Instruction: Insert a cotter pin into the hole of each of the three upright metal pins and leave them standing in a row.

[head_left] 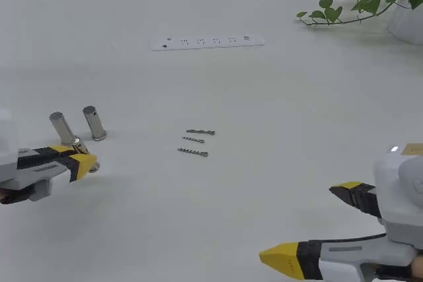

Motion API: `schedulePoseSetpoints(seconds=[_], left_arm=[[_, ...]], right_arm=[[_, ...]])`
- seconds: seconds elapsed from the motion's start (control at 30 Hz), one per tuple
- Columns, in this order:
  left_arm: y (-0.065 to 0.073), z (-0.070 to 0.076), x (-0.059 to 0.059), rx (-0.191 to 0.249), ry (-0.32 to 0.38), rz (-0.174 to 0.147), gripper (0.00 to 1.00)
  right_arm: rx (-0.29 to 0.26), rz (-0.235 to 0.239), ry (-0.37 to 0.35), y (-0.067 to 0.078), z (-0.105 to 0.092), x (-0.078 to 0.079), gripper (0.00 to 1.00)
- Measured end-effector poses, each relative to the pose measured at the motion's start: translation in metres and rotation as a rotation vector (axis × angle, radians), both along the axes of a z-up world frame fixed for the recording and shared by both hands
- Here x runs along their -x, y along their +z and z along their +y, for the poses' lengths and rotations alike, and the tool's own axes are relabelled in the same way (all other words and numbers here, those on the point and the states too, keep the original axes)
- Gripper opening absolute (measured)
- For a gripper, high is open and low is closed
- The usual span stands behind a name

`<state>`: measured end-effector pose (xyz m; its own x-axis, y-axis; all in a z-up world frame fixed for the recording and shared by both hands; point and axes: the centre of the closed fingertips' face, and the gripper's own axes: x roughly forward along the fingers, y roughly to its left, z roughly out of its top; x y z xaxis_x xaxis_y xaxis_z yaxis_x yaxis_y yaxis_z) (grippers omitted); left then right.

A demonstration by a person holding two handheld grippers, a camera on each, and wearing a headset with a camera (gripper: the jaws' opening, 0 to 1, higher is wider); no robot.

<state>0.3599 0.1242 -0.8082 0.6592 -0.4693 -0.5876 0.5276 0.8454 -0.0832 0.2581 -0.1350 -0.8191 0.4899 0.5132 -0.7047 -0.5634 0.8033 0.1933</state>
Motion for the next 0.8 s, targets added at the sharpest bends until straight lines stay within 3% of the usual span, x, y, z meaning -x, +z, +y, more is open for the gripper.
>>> schedulePoseSetpoints(seconds=[0.07, 0.1, 0.17, 0.3, 0.57, 0.8], left_arm=[[0.002, -0.001, 0.003, 0.004, 0.011, 0.003, 0.07], [0.005, -0.003, 0.005, 0.036, 0.033, 0.005, 0.07], [0.009, -0.004, 0.008, 0.051, 0.043, -0.001, 0.07], [0.011, -0.005, 0.015, 0.012, 0.045, -0.017, 0.07], [0.009, -0.007, 0.033, -0.042, 0.064, -0.002, 0.07], [0.002, -0.007, 0.043, -0.035, 0.114, 0.022, 0.07]], right_arm=[[-0.002, -0.003, 0.005, 0.001, 0.001, -0.001, 0.98], [-0.003, -0.004, 0.008, 0.001, 0.001, -0.001, 0.98], [-0.005, -0.006, 0.014, 0.001, 0.002, -0.002, 0.98], [-0.019, -0.008, 0.026, 0.003, 0.004, -0.002, 0.98], [-0.021, -0.011, 0.059, 0.002, 0.008, -0.005, 0.98], [-0.021, -0.009, 0.107, 0.0, 0.016, -0.005, 0.98]])
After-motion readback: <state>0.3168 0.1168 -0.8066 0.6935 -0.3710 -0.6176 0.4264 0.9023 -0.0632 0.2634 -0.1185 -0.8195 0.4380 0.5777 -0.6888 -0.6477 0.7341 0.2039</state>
